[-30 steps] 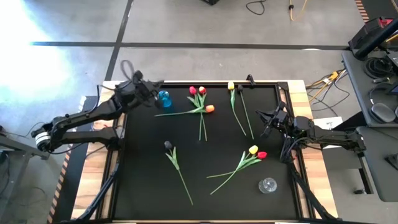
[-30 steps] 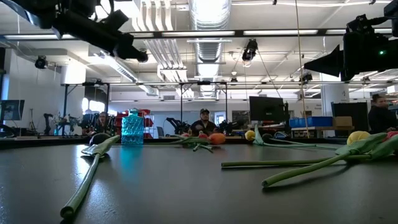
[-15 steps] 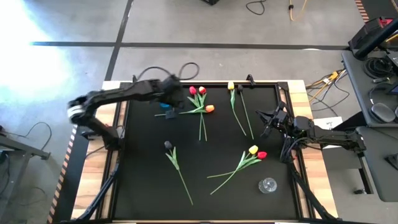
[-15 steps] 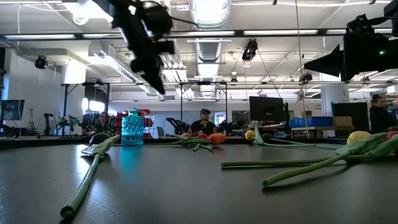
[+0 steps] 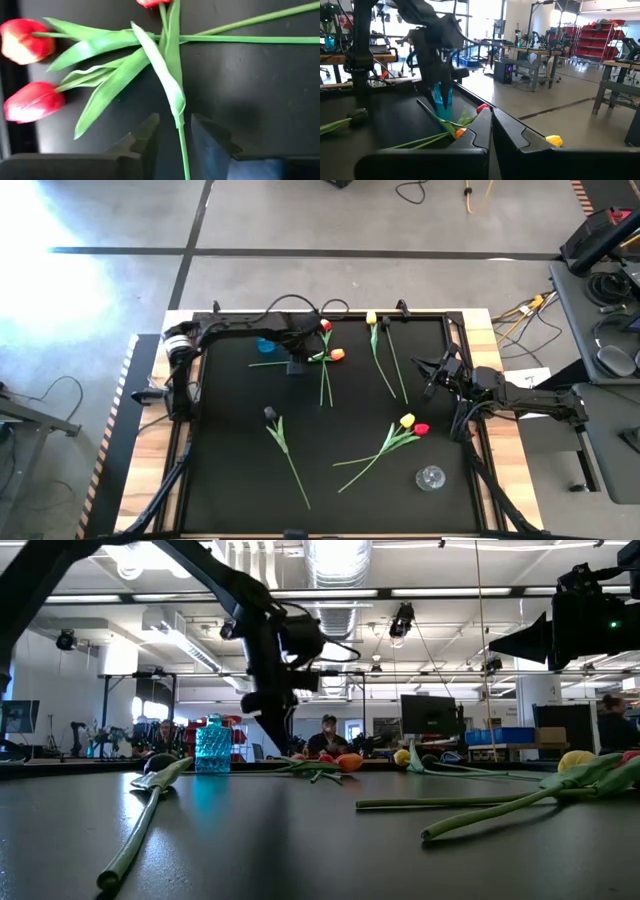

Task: Sort flowers into vase by color
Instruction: Put the bottom orange flower into the blue vase, then put the orange flower into the blue vase

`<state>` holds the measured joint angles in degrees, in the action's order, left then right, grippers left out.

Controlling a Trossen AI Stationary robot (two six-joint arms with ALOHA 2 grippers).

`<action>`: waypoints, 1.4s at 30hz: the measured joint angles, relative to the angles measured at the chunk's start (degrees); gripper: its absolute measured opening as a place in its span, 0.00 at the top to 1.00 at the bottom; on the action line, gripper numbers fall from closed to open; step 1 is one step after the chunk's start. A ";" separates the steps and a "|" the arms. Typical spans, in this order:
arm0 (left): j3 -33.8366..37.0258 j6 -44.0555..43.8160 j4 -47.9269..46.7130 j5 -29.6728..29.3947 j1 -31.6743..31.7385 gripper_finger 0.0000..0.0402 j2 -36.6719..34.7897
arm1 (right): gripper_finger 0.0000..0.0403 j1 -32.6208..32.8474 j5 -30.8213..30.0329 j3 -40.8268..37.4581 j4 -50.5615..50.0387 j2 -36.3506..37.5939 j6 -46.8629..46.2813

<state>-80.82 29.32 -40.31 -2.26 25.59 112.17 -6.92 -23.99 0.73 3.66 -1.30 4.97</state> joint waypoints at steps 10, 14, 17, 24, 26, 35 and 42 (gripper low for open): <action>-3.48 0.32 0.91 4.05 0.93 0.68 6.03 | 0.98 0.02 -0.02 0.00 0.00 0.00 0.00; -4.29 -0.30 0.99 4.92 1.20 0.71 7.36 | 0.98 0.01 -0.02 0.00 0.00 0.00 -0.02; -4.28 -0.83 1.09 4.93 1.51 0.74 8.10 | 0.98 0.00 -0.02 0.00 0.00 0.00 -0.02; -4.22 -0.85 0.98 5.31 1.58 0.89 8.45 | 0.98 0.00 -0.02 0.00 0.00 0.00 -0.02; -4.06 0.04 0.81 5.59 1.56 0.96 7.82 | 0.98 0.00 -0.02 0.00 0.00 0.00 0.00; -3.70 0.37 1.57 6.00 1.61 0.99 -3.02 | 0.98 0.01 -0.02 0.01 0.00 0.00 -0.02; -0.24 -0.46 8.82 6.56 1.61 1.00 -18.11 | 0.98 0.01 -0.02 0.01 0.00 0.00 -0.02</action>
<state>-81.06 28.85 -31.49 4.30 27.21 94.05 -6.91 -24.01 0.74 3.66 -1.30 4.95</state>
